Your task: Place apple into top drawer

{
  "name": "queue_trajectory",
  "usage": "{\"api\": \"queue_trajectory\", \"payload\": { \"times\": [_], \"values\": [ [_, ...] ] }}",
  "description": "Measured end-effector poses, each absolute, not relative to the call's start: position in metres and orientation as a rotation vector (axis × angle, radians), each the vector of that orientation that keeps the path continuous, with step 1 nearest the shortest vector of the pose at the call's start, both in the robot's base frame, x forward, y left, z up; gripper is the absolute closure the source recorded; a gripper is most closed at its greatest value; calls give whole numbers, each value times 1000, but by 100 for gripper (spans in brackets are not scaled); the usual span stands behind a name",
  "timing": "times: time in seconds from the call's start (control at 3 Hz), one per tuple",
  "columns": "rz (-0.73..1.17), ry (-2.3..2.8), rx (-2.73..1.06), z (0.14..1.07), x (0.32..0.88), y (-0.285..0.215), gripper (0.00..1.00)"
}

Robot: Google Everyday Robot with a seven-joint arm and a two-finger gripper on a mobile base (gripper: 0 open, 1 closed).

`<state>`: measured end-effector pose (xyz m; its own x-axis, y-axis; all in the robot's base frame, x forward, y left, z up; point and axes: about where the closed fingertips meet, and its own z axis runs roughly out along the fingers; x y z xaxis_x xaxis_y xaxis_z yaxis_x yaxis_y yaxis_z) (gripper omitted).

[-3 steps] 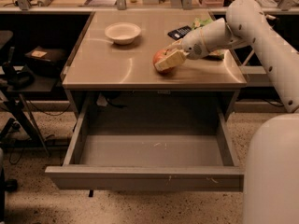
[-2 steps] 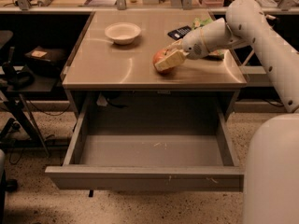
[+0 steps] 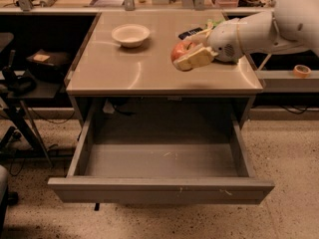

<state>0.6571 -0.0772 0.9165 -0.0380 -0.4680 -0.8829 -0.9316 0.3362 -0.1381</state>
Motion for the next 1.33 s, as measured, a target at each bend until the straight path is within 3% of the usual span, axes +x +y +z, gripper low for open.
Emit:
{"api": "queue_trajectory", "payload": {
  "times": [0.67,1.0,1.33],
  "values": [
    [411,1431,-1132,1049,528,-21,100],
    [317,1532,-1104,1029,471,-17,100],
    [286,1628,-1092,990,455,-36,100]
  ]
}}
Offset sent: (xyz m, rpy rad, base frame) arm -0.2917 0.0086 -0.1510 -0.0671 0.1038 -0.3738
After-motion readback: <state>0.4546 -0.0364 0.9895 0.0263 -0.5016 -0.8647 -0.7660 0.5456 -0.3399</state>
